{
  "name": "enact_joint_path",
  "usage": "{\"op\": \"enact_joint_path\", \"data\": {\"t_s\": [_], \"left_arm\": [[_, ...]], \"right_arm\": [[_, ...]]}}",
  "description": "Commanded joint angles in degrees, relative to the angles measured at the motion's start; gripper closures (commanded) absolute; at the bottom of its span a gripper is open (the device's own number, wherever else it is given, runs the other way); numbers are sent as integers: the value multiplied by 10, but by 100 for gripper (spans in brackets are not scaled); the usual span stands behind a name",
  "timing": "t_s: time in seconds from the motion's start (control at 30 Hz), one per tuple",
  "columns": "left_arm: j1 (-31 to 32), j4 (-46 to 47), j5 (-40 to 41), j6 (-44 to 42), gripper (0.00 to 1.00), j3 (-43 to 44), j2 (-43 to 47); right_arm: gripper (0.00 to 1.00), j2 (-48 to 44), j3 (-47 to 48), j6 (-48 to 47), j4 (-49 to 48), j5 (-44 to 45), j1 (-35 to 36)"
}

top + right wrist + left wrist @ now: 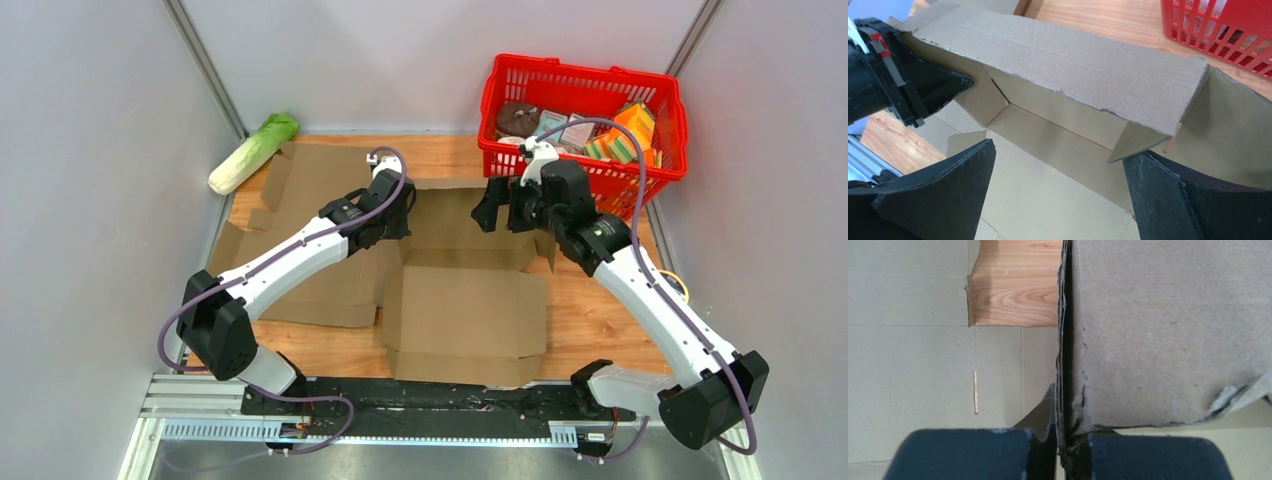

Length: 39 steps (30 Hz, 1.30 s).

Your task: Fold the paper box

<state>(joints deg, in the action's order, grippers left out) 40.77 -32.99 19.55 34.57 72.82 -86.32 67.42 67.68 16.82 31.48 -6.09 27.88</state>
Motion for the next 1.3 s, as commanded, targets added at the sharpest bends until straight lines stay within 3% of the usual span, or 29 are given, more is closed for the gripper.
{"op": "enact_joint_path", "data": {"t_s": [0.0,0.2,0.33,0.7,1.0,1.13,1.27], "left_arm": [[-3,4,7,20,100,22,41],[-3,-3,36,30,100,26,56],[-3,-3,35,31,100,29,59],[-3,-5,31,31,100,17,78],[-3,1,35,36,100,11,83],[-3,-4,40,33,100,15,88],[-3,-4,55,25,100,9,94]], "right_arm": [[0,-36,3,35,-33,5,-6],[0,-52,4,51,128,141,16],[0,-90,-35,76,152,186,32],[0,-57,-116,69,2,175,33],[0,-21,-95,77,-88,169,110],[0,-3,-91,51,-87,154,117],[0,-39,-50,17,-10,154,117]]}}
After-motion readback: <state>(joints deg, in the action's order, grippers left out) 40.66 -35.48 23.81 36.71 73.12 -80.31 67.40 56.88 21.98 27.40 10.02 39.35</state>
